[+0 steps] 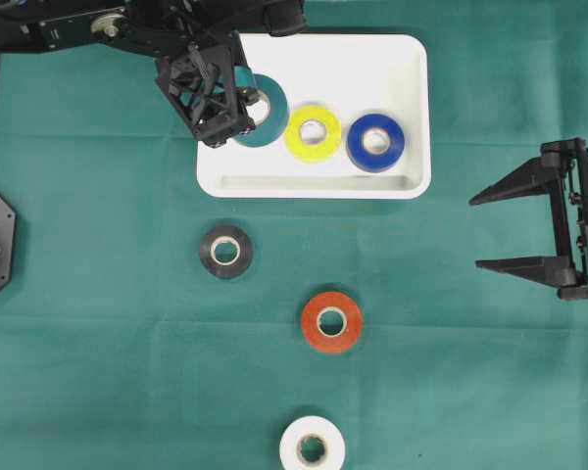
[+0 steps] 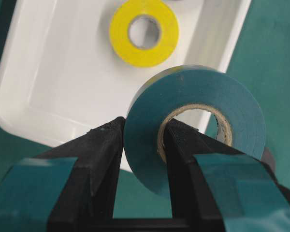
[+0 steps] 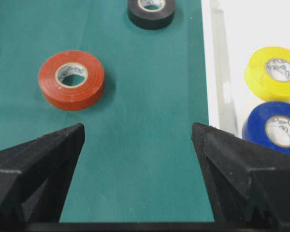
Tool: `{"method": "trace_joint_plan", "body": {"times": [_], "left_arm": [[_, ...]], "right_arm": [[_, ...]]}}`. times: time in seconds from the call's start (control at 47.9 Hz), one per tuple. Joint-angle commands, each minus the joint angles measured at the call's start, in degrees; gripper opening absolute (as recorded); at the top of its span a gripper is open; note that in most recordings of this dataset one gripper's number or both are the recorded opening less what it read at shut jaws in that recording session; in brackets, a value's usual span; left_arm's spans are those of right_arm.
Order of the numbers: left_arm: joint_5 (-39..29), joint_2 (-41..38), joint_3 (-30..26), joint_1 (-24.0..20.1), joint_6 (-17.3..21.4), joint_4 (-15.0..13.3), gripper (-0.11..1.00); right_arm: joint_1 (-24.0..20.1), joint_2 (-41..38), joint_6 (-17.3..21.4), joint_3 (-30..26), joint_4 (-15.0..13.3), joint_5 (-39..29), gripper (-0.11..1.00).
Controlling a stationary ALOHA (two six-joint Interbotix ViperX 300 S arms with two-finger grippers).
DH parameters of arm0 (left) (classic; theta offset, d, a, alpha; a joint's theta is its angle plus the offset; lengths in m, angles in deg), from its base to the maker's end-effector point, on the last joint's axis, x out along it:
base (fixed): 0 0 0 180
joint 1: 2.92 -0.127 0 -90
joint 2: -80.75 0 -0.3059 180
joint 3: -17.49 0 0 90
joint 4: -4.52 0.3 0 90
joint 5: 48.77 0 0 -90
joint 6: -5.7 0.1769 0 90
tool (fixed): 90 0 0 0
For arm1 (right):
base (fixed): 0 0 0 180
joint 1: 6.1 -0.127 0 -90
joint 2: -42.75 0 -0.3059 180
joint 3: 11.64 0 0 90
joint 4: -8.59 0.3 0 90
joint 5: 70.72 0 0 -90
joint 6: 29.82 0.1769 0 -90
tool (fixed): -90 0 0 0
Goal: Pick up the tape from a random location and place it into the white case.
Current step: 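Lower the teal roll into the tray left of the yellow roll and release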
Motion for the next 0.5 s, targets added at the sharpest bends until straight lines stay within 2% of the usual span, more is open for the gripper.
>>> {"method": "trace_joint_plan", "body": {"times": [0.0,0.271,0.48], "left_arm": [[0.88,0.70,-0.18,0.00,0.00,0.09,0.21],[8.70,-2.64,5.80,-1.41,0.18,-0.09,0.21],[17.23,-6.42,11.16,-3.52,0.18,-0.26,0.21]], "right_arm": [[0.09,-0.18,-0.09,-1.49,-0.09,0.18,0.86],[0.09,-0.18,-0.09,-1.49,0.00,0.18,0.86],[0.09,-0.26,-0.09,-1.49,-0.09,0.18,0.86]]}}
